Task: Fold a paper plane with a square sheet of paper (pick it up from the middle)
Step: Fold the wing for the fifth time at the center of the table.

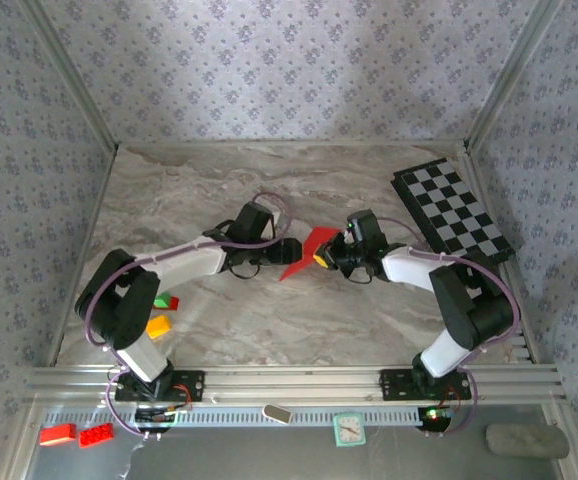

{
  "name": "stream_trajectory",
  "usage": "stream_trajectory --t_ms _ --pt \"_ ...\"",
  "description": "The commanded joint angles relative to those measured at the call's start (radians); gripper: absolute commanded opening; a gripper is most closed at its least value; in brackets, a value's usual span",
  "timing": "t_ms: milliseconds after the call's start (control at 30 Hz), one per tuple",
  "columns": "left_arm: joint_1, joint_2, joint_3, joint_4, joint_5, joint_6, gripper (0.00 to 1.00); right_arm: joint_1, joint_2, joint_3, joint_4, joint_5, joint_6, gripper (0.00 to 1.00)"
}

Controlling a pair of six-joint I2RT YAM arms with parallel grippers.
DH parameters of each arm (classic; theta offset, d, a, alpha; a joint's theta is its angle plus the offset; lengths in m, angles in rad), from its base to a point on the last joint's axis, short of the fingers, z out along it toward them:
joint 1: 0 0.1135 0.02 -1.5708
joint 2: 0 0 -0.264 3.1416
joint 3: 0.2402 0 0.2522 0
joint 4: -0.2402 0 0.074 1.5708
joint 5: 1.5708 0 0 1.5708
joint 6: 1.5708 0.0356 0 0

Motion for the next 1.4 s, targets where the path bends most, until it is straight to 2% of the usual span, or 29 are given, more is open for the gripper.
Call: stream_trajectory --t_ms 0,133,267,533,633,867,1367 --pt "-0.031 -0.038 -0.008 0.023 -0.044 0.204 0.73 -0.008 -0.018 0.05 -0.117 -0.005 -0.033 0.0" --pt "-0.082 -0.04 -0.026 0.063 -0.102 0.379 0.74 -0.014 -0.019 0.078 -0.162 -0.011 -0.042 0.0" --pt "-0.097 -0.026 -0.044 0.104 -0.101 0.506 0.72 -0.022 -0.015 0.102 -0.184 -0.025 -0.045 0.0" --pt "-0.097 0.029 -0.05 0.15 -0.07 0.638 0.64 -0.044 -0.013 0.119 -0.189 -0.058 -0.043 0.01" --pt "-0.107 0.046 -0.051 0.158 -0.106 0.693 0.62 -0.055 -0.008 0.124 -0.19 -0.079 -0.041 0.01" --pt "-0.11 0.102 -0.035 0.174 -0.061 0.746 0.54 -0.064 0.01 0.132 -0.19 -0.104 -0.036 0.01" --pt "-0.112 0.142 -0.039 0.245 -0.09 0.732 0.38 -0.057 0.043 0.151 -0.238 -0.116 -0.039 0.03"
